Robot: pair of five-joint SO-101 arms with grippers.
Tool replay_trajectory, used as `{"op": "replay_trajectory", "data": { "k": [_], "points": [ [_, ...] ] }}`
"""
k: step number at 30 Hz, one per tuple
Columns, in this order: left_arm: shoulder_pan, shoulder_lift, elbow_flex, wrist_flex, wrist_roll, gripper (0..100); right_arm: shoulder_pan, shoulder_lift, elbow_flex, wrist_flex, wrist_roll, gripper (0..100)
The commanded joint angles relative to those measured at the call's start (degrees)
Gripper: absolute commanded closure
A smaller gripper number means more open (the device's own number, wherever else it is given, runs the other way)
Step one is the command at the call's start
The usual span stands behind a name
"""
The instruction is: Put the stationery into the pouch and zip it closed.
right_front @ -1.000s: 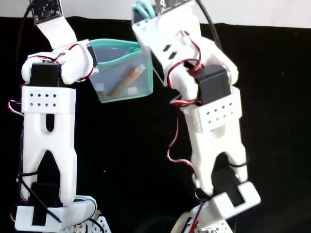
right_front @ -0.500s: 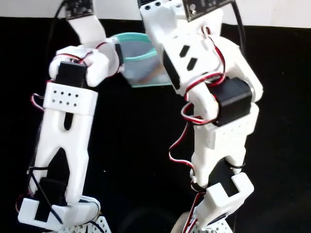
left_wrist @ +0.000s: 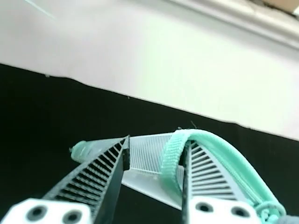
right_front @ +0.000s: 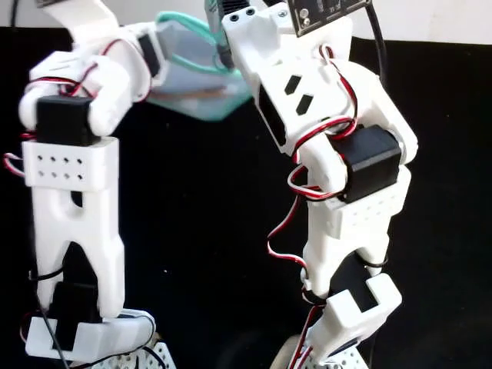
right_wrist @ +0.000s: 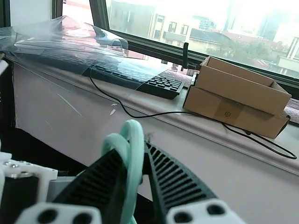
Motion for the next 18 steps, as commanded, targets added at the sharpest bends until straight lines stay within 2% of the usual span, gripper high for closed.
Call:
{"op": "replay_trajectory", "data": {
  "k": [1,9,18],
  "points": [
    [-1.0,-1.0,-3.5,0.1,-1.0,80,-0.6,-0.3,-1.7,0.3,0.8,99.3],
    [1.4,-0.5,-3.5,10.8,-7.5,80,-0.6,-5.1,-1.6,-0.2,0.8,99.3],
    [0.7,-1.0,-3.6,11.1,-7.6,80,-0.6,-6.3,-1.6,-0.2,0.8,99.3]
  ]
}}
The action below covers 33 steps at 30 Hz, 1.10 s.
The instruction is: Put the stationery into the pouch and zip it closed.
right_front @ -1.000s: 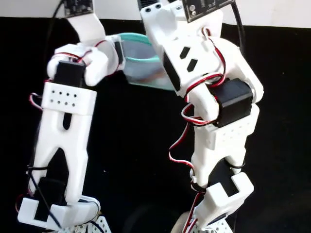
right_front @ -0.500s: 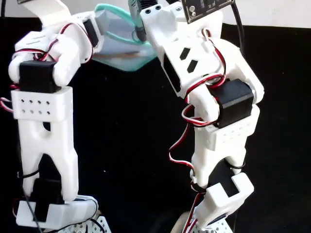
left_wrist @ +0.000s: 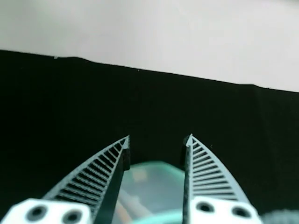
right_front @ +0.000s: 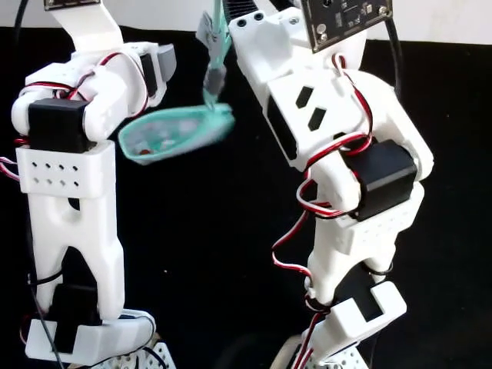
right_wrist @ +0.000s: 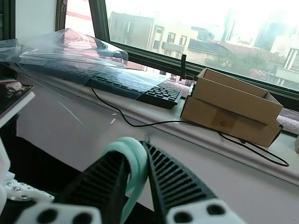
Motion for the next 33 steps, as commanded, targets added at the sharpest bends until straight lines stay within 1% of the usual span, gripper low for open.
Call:
{"op": "replay_trajectory", "data": {
  "k": [1,6,11,15,27,29,33],
  "points": [
    [-0.4,-0.8,-2.0,0.3,-0.4,80,-0.3,-2.9,-1.7,-0.3,0.6,99.3],
    [-3.1,-0.3,-1.0,0.4,-0.4,80,-0.3,-2.9,-1.7,-5.7,0.6,99.3],
    [-5.9,-0.8,3.0,0.2,-0.5,80,-0.3,-2.9,-1.6,-7.4,2.4,99.3],
    [-8.3,-0.8,3.9,-0.1,-0.5,80,-0.3,-2.9,-1.5,-11.5,2.5,99.3],
    [-14.5,-0.8,3.8,0.6,-0.4,80,-0.3,-2.9,-1.3,-11.8,2.6,99.3],
    [-14.7,-0.9,3.5,3.3,-0.5,80,-0.9,-2.9,-1.4,-11.8,2.6,99.3],
    [-14.5,-3.6,3.0,9.8,-0.5,80,-4.8,-2.9,-1.3,-11.6,2.6,99.3]
  ]
}}
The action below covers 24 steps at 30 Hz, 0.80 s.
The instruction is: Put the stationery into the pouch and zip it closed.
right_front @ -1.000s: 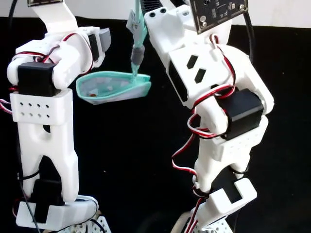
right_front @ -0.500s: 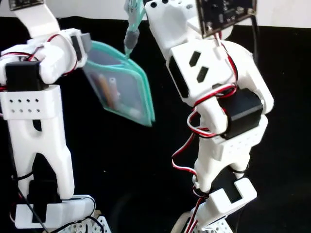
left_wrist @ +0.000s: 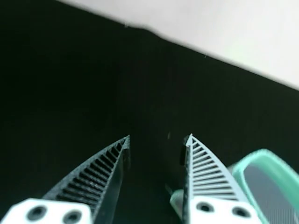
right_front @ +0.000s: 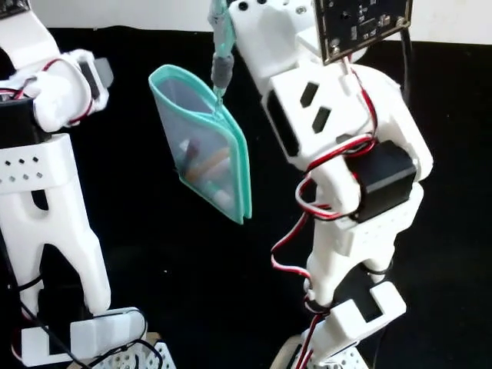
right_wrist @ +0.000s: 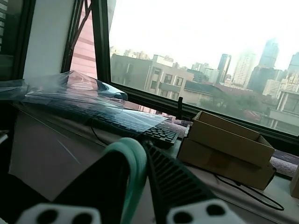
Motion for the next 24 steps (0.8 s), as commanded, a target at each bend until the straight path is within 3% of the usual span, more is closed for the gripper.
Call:
{"op": "replay_trajectory", "data": {
  "k": [1,8,17,24],
  "points": [
    [-0.3,-4.7,-1.1,5.6,-0.5,80,-3.2,-2.8,-1.3,-1.7,0.8,99.3],
    [2.6,-15.2,0.5,13.5,-0.3,80,-5.7,-2.6,-1.3,-2.2,0.8,99.3],
    [16.7,-30.3,22.4,13.5,-0.2,80,-6.2,-2.6,-1.2,-4.3,0.7,99.3],
    [23.6,-36.5,28.2,8.2,4.2,80,-8.6,-2.5,-1.2,-4.1,0.6,99.3]
  ]
}}
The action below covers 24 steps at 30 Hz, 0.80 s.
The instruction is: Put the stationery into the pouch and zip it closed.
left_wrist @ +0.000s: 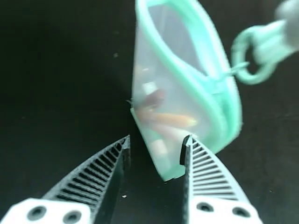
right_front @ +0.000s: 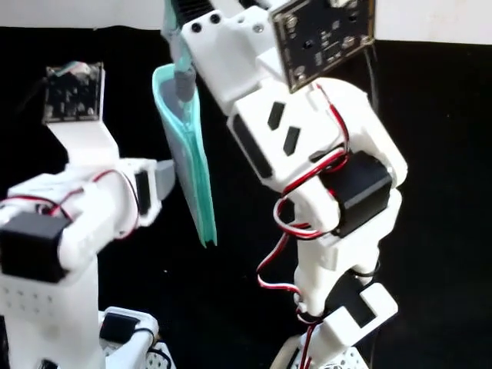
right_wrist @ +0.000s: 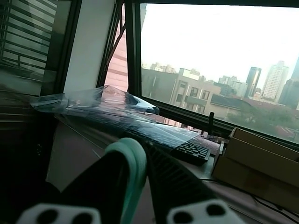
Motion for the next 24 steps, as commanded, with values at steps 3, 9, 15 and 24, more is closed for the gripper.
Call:
{"op": "replay_trajectory", "data": {
  "k": [3,9,15,24],
  "points": [
    [8.2,-2.9,3.3,-3.0,2.5,80,-1.3,-2.5,-1.2,-2.0,0.7,99.3],
    [10.9,-2.9,3.8,-4.0,3.0,80,-1.3,-2.5,-1.2,-2.0,0.7,99.3],
    [10.9,-2.6,4.4,-7.7,6.2,80,-1.3,-2.4,-1.1,-2.0,0.7,99.3],
    [10.6,-2.9,17.3,-21.5,6.2,80,-1.3,-2.5,-1.1,-1.9,0.7,99.3]
  ]
}}
